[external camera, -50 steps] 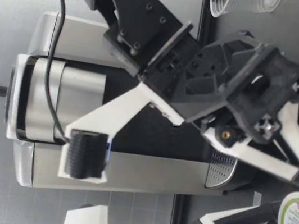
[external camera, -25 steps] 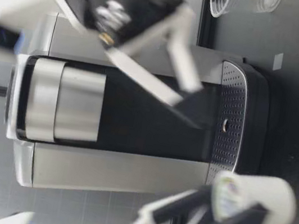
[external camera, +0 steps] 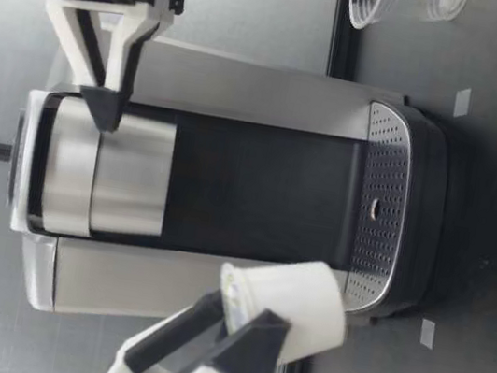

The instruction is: Place the coffee capsule inside the capsule container, then place the cup onto the center of the cup tray, then push the 'Hot Water' and 'Travel Mug' buttons.

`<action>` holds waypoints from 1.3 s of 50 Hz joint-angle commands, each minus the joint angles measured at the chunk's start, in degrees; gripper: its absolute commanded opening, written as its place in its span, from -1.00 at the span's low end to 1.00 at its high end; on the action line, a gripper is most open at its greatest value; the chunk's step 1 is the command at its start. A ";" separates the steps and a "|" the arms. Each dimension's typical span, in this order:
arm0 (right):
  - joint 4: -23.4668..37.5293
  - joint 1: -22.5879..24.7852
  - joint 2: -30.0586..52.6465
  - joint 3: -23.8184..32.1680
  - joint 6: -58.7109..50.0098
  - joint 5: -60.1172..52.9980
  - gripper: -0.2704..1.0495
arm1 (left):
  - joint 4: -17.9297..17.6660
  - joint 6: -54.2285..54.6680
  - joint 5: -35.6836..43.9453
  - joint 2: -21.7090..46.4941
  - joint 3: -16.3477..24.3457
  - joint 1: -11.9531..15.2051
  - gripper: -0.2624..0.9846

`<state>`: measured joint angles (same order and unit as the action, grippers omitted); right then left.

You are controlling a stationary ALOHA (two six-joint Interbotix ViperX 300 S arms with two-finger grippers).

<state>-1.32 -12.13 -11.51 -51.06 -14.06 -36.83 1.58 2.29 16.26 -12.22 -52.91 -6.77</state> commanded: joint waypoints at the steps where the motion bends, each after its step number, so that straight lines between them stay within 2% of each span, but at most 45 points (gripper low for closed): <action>1: 0.00 -1.23 -0.26 2.02 0.88 -1.05 -0.58 | 0.09 0.09 0.44 -1.14 0.97 0.00 0.29; 17: -0.09 -2.64 -0.09 5.01 2.99 -2.11 -0.58 | 0.00 0.09 0.44 -0.88 1.14 0.00 0.29; 37: -0.09 -3.25 -2.64 7.12 3.43 -10.11 -0.58 | 0.00 0.18 0.44 -0.62 0.62 0.00 0.29; 65: 0.00 -10.72 -1.14 12.57 3.16 -10.72 -0.58 | -0.09 0.18 0.44 -0.18 0.97 0.00 0.29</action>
<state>-1.14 -20.57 -12.39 -40.52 -10.72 -46.93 1.49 2.46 16.35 -11.95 -52.91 -6.68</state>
